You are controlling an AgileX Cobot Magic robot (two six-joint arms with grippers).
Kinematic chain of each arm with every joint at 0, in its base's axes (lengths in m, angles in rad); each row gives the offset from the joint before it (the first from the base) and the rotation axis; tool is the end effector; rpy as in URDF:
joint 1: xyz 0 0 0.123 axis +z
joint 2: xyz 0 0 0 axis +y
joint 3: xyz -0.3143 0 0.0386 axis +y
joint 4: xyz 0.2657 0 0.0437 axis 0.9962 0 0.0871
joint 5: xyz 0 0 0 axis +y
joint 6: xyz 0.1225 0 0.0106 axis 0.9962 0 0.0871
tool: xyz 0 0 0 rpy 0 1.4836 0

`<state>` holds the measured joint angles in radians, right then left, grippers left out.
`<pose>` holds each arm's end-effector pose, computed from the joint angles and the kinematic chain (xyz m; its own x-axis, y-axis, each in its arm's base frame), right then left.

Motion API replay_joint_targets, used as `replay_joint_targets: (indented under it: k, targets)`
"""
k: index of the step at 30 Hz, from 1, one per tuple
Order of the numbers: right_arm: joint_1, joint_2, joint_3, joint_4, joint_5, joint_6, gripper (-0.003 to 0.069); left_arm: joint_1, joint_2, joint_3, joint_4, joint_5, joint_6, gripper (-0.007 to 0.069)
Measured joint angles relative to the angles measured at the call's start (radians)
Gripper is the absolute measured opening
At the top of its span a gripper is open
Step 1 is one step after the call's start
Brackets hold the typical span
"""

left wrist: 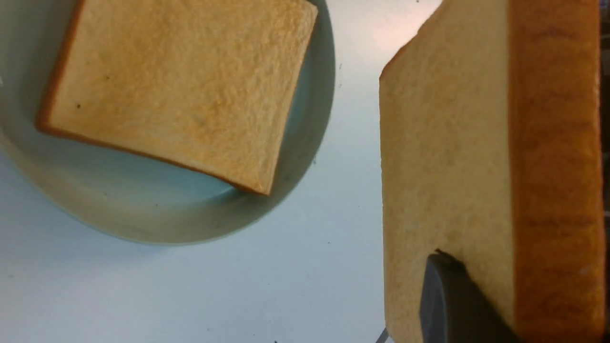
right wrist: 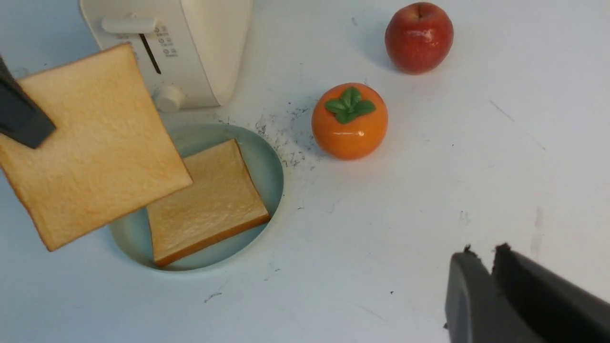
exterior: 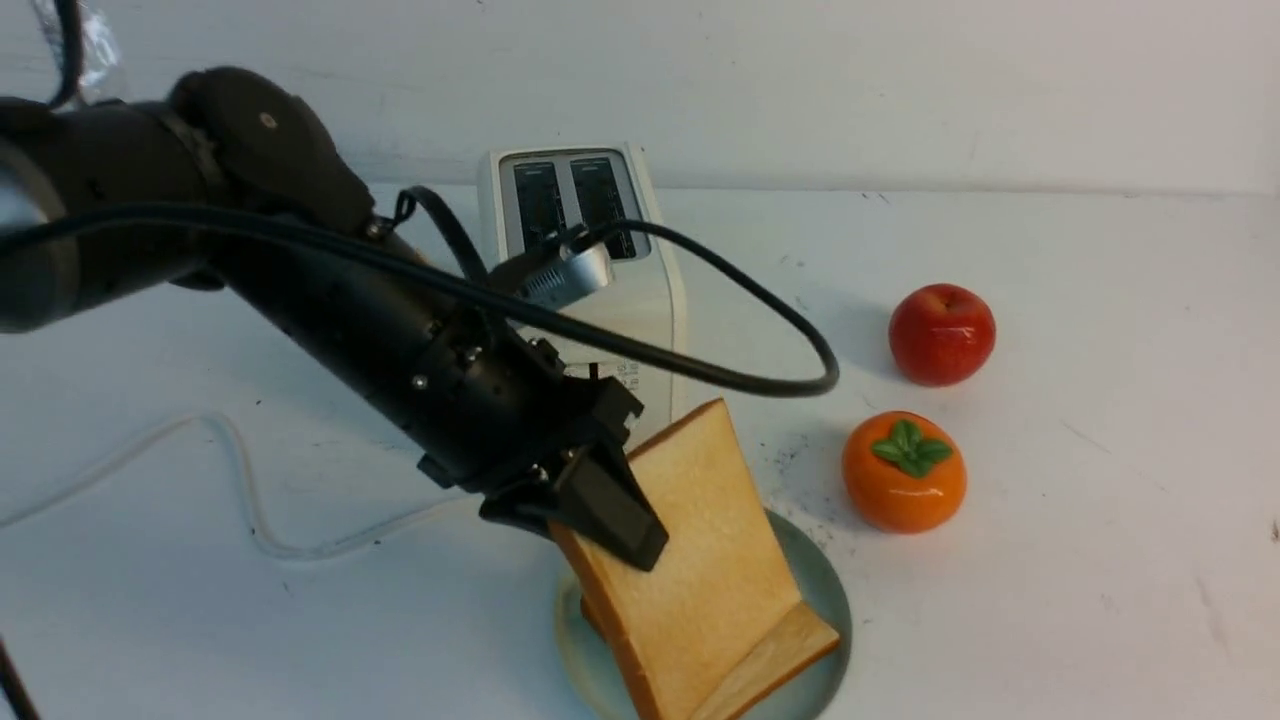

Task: Take toasted bread from bread machine on white table place on plate.
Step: 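Place the slice of bread on the plate with the left gripper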

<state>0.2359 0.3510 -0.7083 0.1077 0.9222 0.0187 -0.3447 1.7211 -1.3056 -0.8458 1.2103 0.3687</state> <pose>0.0565 0.0244 0.3451 -0.4688 -0.0268 -0.8829 -0.2686 0.9565 0.1136 0.3119 -0.2035 0.2745 -0.9282 0.3255 -0.1805 0.3553 0.6308 -0.6898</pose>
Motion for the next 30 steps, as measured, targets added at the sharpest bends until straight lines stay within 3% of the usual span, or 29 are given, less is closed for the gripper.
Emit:
replay_joint_targets:
  k: [8, 21, 24, 30]
  targets:
    - [0.000, 0.000, 0.000, 0.001, -0.001, 0.000, 0.0087, 0.000, 0.167, 0.000, -0.032, -0.017, 0.044, 0.0109]
    - [0.000, 0.000, 0.000, 0.008, -0.001, 0.000, 0.0099, -0.028, 0.188, -0.097, -0.150, -0.021, 0.060, 0.0109]
    - [0.000, 0.000, 0.000, 0.010, -0.001, 0.000, 0.0100, -0.055, 0.188, -0.120, -0.130, -0.022, 0.062, 0.0109]
    - [0.000, 0.000, 0.000, 0.028, 0.012, 0.000, 0.0106, -0.109, 0.191, -0.125, 0.064, -0.078, 0.063, 0.0109]
